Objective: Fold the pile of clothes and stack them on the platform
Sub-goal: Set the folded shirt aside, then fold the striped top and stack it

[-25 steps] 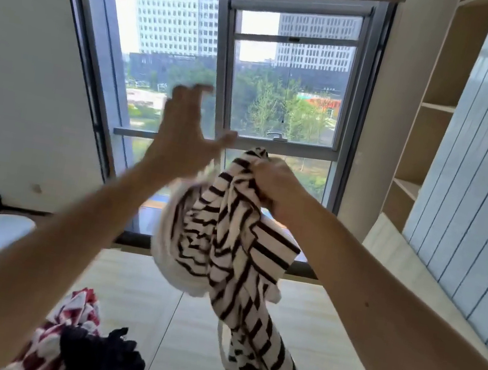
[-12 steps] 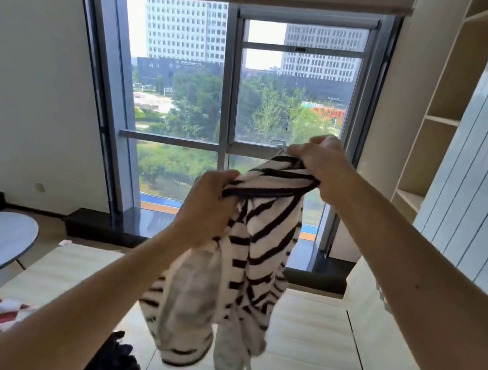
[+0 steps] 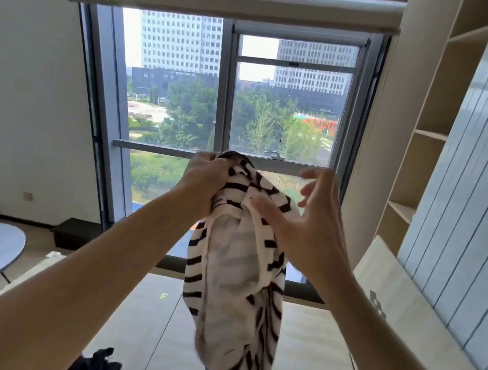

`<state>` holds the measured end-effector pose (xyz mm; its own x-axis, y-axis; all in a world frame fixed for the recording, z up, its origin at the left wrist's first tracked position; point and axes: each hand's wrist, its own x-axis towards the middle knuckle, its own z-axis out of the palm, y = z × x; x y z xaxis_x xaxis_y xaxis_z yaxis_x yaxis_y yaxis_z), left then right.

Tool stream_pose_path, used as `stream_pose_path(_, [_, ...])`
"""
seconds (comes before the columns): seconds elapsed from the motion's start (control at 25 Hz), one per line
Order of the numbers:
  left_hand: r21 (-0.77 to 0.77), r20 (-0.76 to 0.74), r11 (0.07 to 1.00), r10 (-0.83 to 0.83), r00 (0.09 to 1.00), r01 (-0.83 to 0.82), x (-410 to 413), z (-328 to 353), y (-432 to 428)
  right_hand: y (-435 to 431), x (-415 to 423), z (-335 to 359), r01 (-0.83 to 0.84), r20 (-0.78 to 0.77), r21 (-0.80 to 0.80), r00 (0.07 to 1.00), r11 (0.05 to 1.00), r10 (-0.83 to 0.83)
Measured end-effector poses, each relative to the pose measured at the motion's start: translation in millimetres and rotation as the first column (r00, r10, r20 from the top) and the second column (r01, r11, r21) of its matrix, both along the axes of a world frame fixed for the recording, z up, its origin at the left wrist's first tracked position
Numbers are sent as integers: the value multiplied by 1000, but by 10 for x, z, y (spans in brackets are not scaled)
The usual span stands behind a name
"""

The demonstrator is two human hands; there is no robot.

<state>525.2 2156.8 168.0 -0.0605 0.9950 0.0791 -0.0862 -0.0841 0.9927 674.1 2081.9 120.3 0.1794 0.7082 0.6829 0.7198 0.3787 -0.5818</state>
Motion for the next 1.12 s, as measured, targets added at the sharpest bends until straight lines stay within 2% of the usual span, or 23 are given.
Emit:
stream_pose_path(0.04, [-18,79,1000,23,997,-21,-23,-3,35,-59,-36,-102,-12,10,-49,1000,999,12])
stream_pose_path(0.08, [-23,138,999,38,990,-35,-23,-13,59,-110,-83,-188,-43,20,-170,999,984,47])
stream_pose_path(0.12, [-22,174,999,46,984,-43,-17,-33,77,-106,-124,-276,-90,-3,-334,995,938,95])
stream_pose_path(0.16, [-22,194,999,51,980,-48,-12,-55,83,-61,-153,-341,-169,-96,-454,985,875,140])
stream_pose_path(0.2, [-23,187,998,55,981,-52,-28,-83,92,4,-154,-383,-266,-238,-494,957,828,165])
stream_pose_path(0.28, [-32,113,999,45,993,-42,-149,-163,129,120,-111,-349,-351,-442,-422,884,836,148])
stream_pose_path(0.32, [-33,34,999,36,999,-35,-246,-203,148,168,-72,-282,-350,-495,-372,858,860,136])
stream_pose_path(0.36, [-20,-112,999,36,993,-39,-359,-240,169,202,-34,-187,-341,-538,-319,833,884,128])
stream_pose_path(0.4, [19,-326,999,52,944,-48,-465,-276,174,228,-6,-66,-327,-560,-260,818,909,134])
stream_pose_path(0.44, [97,-546,994,93,832,-47,-554,-325,183,273,16,57,-316,-555,-201,817,927,158])
stream_pose_path(0.48, [212,-698,977,161,698,-14,-611,-365,180,313,21,186,-321,-515,-165,834,933,195])
stream_pose_path(0.52, [326,-756,943,215,619,71,-627,-379,182,365,-1,295,-343,-455,-158,858,926,241])
stream_pose_path(0.56, [388,-762,895,176,623,221,-607,-363,170,414,-48,382,-379,-382,-154,875,913,298])
stream_pose_path(0.64, [376,-742,765,-89,664,523,-472,-299,191,513,-141,492,-403,-191,-140,907,905,374])
stream_pose_path(0.68, [364,-722,706,-197,663,607,-387,-269,206,565,-174,528,-388,-75,-126,922,913,381])
stream_pose_path(0.72, [382,-696,674,-240,677,633,-316,-239,226,605,-183,557,-358,39,-110,931,927,364])
stream_pose_path(0.8, [451,-672,689,-157,724,568,-203,-168,259,624,-134,591,-280,172,-86,941,956,291])
stream_pose_path(0.88, [506,-688,697,-30,725,509,-116,-150,265,610,-2,555,-232,150,-45,960,972,236])
stream_pose_path(1.0, [550,-673,698,45,739,458,19,-122,221,573,186,373,-216,-29,-17,976,976,216])
stream_pose_path(1.08, [557,-608,738,49,793,381,82,-62,224,588,293,142,-262,-126,-141,961,955,245])
stream_pose_path(1.12, [560,-571,753,48,819,346,101,-24,232,590,338,-11,-322,-172,-242,943,915,286])
